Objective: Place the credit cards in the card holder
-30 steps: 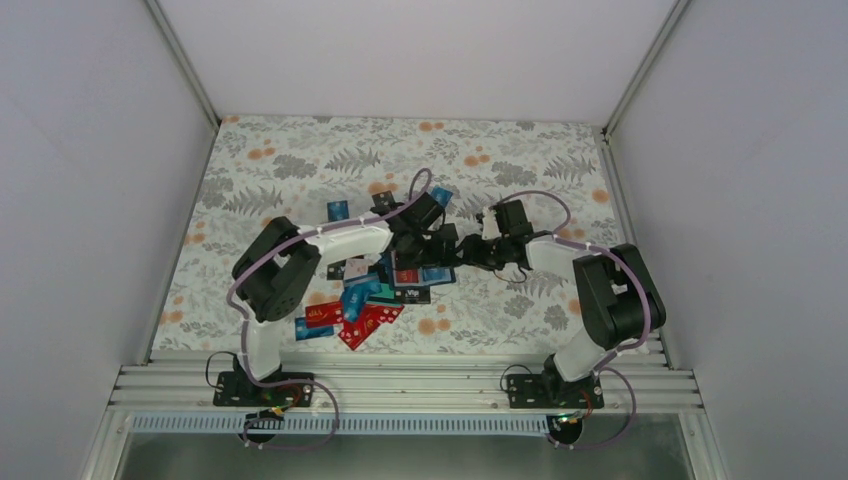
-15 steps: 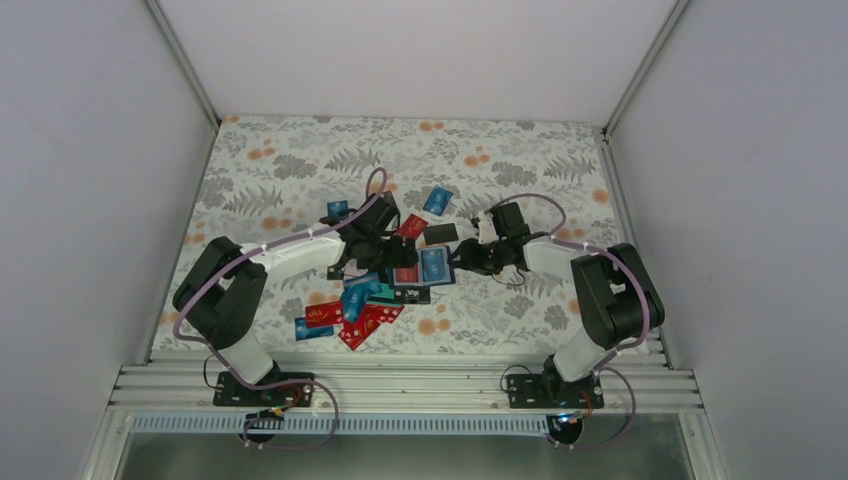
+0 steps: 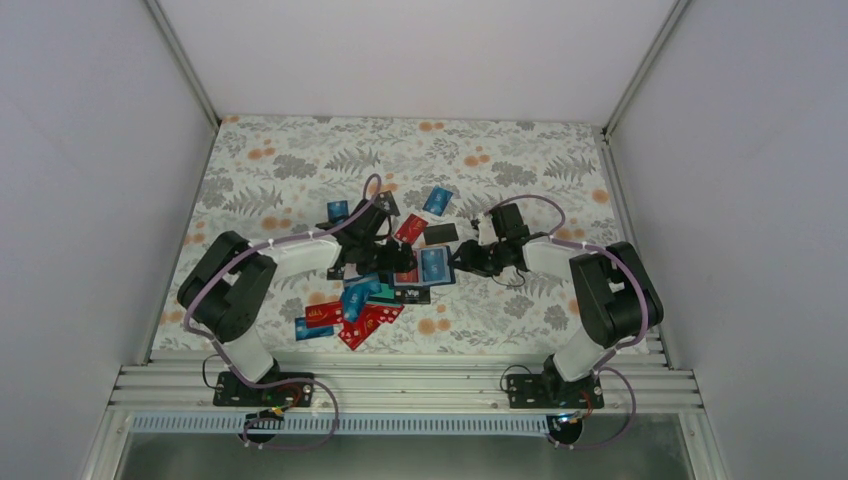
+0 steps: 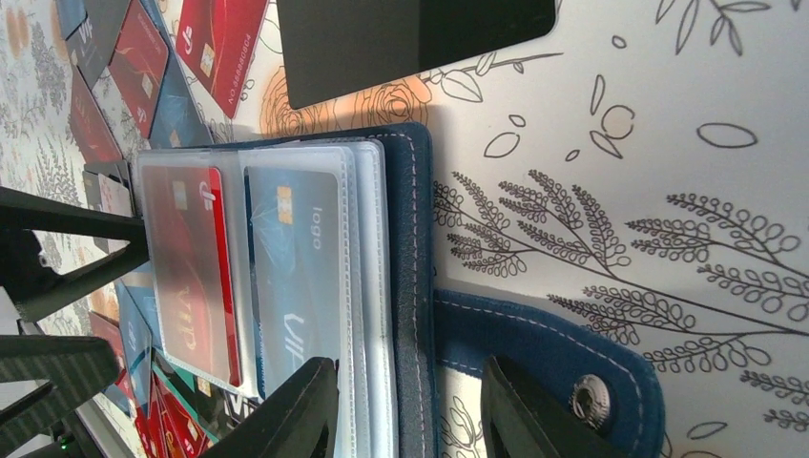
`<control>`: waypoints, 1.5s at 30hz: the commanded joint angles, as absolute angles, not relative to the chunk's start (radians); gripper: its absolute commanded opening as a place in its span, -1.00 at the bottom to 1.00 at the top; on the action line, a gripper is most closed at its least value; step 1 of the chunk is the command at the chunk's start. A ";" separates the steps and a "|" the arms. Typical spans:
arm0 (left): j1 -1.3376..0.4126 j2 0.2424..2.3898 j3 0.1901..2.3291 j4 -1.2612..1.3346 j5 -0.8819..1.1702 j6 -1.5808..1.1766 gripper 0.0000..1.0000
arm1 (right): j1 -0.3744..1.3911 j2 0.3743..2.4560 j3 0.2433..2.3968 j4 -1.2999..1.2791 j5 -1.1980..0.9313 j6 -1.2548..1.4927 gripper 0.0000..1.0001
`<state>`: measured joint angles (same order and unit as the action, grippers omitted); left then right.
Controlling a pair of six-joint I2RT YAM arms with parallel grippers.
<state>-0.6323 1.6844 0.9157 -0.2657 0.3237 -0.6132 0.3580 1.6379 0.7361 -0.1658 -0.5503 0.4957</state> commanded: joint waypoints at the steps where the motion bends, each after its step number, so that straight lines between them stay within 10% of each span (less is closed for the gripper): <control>1: -0.622 1.722 0.910 -0.248 0.345 -0.622 0.89 | 0.367 1.651 0.718 -0.178 -0.545 0.485 -0.19; 45: -0.687 1.720 1.087 -0.204 0.431 -0.675 0.84 | 0.368 1.656 0.698 -0.135 -0.580 0.492 -0.21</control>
<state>-0.6655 1.6840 1.0332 -0.2245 0.4046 -0.6662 0.3580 1.6417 0.7139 -0.1417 -0.5743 0.4961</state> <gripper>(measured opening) 0.919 0.394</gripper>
